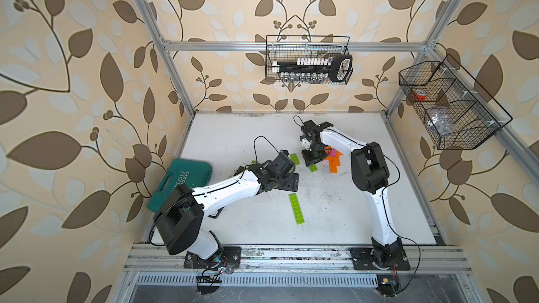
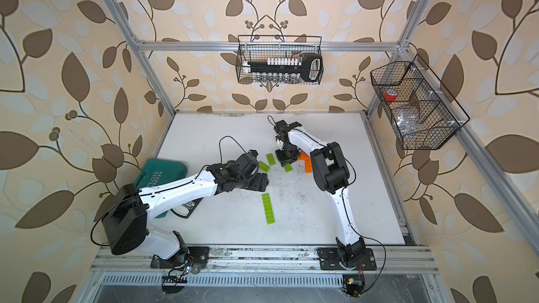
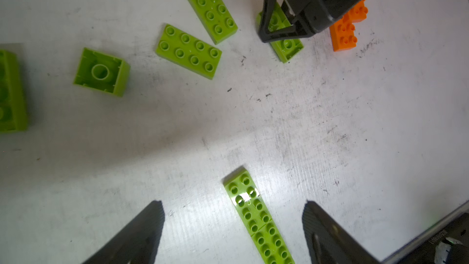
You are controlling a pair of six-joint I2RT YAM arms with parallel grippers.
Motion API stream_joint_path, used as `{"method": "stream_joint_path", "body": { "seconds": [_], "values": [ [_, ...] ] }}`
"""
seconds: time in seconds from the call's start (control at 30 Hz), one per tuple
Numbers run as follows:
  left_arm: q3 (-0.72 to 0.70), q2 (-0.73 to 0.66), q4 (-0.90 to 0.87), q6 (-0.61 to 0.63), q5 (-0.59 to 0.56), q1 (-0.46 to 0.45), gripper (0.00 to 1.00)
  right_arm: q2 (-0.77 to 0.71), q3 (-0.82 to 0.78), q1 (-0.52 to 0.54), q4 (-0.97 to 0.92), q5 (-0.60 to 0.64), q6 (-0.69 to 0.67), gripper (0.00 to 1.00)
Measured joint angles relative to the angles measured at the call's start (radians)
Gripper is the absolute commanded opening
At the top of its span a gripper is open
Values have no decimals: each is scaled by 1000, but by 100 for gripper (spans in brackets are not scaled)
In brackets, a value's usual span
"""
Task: Assemble a small pinwheel with lego
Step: Adjust the lego brick at the center of the board.
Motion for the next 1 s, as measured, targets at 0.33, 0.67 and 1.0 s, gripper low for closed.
{"method": "stream_joint_path", "body": {
  "seconds": [0.33,0.67,1.0],
  "values": [
    [-73,-137,174,-61,332,272,99,-508,-412,-59,267,-294,208,23],
    [37,-61,501,-210,715,293,98,-864,-609,-116,752,-663,564,23],
    [89,-62,685,-323,861,293,83,-871,-613,-82,1025,-842,799,24]
  ]
}}
